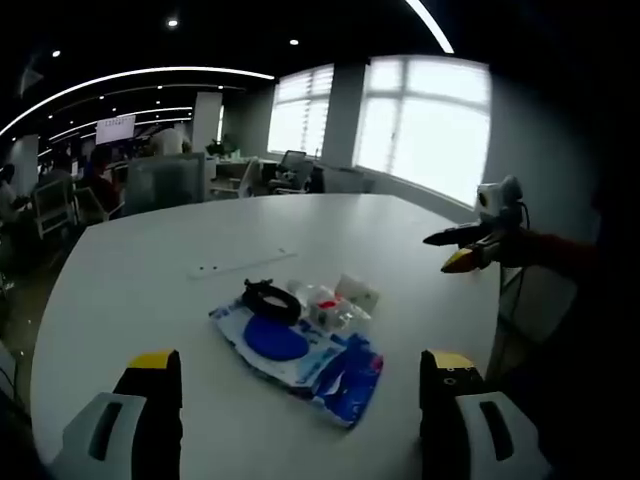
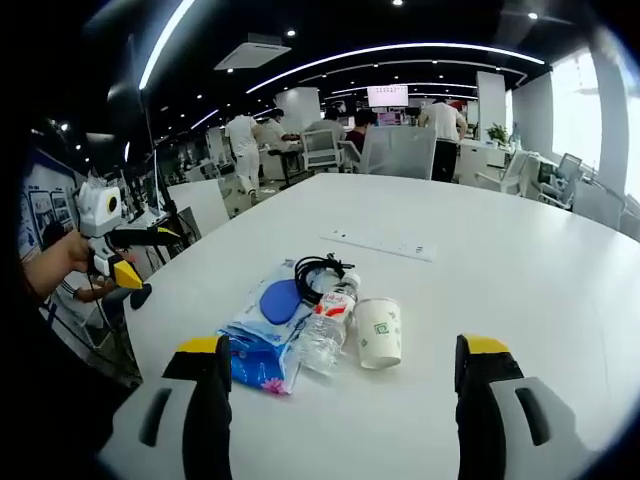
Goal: Arrange the tabletop items into an orderly group along one side of the table until the central work area is clear of visible clutter.
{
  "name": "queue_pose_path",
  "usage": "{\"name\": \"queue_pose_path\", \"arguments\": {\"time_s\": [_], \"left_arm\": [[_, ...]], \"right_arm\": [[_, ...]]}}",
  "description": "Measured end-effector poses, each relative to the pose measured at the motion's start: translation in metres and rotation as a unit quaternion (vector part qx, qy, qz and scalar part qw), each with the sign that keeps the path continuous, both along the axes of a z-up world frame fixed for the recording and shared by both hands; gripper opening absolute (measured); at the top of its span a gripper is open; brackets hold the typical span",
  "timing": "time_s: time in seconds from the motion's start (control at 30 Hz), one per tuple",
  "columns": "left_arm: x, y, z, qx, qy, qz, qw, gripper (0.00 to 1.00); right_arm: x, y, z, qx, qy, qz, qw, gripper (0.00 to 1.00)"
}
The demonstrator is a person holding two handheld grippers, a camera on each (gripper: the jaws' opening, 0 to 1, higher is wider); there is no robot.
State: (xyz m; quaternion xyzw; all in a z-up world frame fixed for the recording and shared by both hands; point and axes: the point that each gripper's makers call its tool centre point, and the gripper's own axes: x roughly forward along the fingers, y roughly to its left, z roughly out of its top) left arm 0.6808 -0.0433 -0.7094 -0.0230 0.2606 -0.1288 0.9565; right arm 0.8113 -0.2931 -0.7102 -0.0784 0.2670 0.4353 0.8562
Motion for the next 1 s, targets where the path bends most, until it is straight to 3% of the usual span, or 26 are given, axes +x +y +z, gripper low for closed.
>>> {"name": "queue_pose_path", "arguments": {"time_s": [0.53, 1.0], "left_arm": [[0.005, 0.000, 0.001, 0.002, -0.002, -0.010, 0.9999, 0.98], [0.006, -0.002, 0.004, 0.001, -0.005, -0.015, 0.9999, 0.98]], "right_arm": [[0.010, 0.029, 0.001, -0.020, 0.004, 0.037, 0.9991, 0.79], [0.027, 0.051, -0.001, -0.023, 0.009, 0.045, 0.9987, 0.70]]}}
